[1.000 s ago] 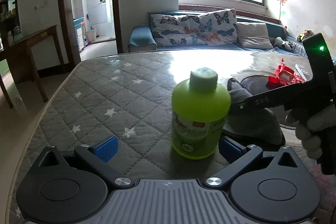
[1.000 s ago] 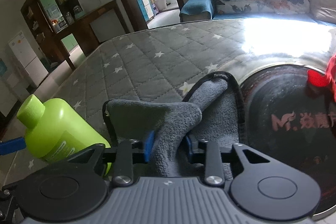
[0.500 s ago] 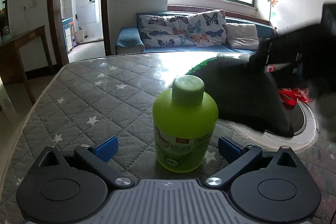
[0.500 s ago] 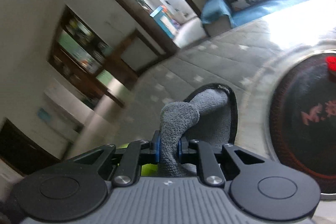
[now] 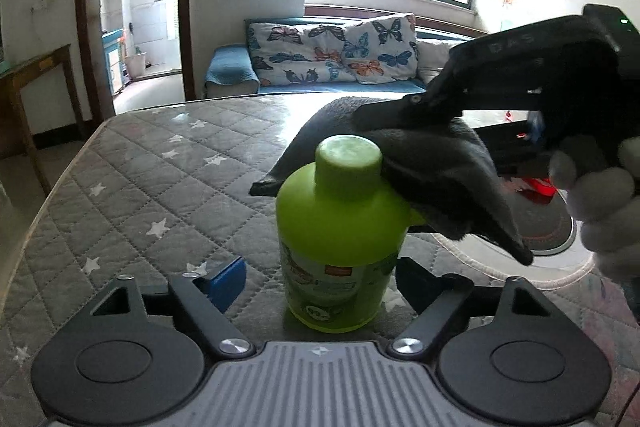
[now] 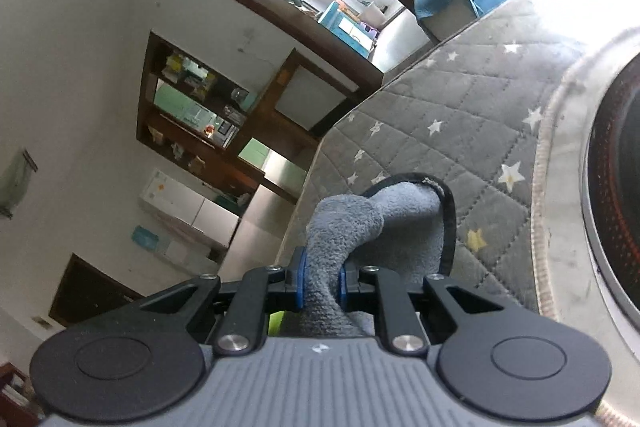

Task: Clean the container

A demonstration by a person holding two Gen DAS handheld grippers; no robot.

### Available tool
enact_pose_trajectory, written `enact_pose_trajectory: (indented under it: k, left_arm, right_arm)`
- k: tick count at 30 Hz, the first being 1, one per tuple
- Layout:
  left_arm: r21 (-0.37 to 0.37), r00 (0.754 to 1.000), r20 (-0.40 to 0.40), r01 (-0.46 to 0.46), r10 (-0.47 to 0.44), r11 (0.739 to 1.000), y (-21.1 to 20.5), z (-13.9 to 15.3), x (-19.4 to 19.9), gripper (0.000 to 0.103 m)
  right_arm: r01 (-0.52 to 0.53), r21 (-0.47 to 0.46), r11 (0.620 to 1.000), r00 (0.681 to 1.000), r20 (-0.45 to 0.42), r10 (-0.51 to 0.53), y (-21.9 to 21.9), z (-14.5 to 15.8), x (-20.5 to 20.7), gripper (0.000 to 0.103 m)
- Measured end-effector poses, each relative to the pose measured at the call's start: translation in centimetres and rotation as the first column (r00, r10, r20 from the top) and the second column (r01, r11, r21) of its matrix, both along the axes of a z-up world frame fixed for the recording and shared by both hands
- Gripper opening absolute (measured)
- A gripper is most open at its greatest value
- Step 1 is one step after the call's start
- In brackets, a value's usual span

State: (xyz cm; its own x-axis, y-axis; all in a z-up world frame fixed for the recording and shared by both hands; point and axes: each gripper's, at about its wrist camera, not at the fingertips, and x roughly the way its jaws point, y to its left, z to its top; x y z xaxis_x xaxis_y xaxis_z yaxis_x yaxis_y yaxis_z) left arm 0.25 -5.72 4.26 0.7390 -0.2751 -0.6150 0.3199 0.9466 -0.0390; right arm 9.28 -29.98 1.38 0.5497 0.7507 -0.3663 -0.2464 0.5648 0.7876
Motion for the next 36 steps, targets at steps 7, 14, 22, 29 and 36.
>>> enact_pose_trajectory:
  k: [7, 14, 22, 29, 36]
  left_arm:
    - [0.009, 1.000, 0.005, 0.015, -0.015, 1.000, -0.3, 0.0, 0.0, 0.078]
    - [0.019, 0.999, 0.008, 0.031, -0.031, 0.999, -0.2, 0.2, -0.4, 0.073]
    - [-0.015, 1.000, 0.014, 0.010, -0.010, 1.000, 0.9, 0.9, -1.1, 0.072]
    - [-0.033, 1.000, 0.017, -0.019, 0.019, 0.999, 0.6, 1.2, -0.9, 0.073]
    - [-0.035, 1.000, 0.018, -0.011, 0.012, 0.999, 0.7, 0.9, -0.6, 0.070]
  right_arm:
    - [0.016, -0.048, 0.999, 0.999, -0.045, -0.018, 0.5, -1.8, 1.5, 0.014]
    - [-0.009, -0.163, 0.987, 0.996, -0.084, -0.005, 0.9, -4.4, 0.2, 0.014]
    - [-0.056, -0.230, 0.972, 0.997, -0.056, 0.044, 1.7, -3.5, -4.0, 0.014]
    - [-0.059, -0.204, 0.977, 0.998, -0.038, 0.052, 1.6, -2.0, -5.6, 0.014]
    - [-0.053, -0.069, 0.996, 0.997, 0.049, 0.056, 0.6, 2.2, -4.9, 0.014]
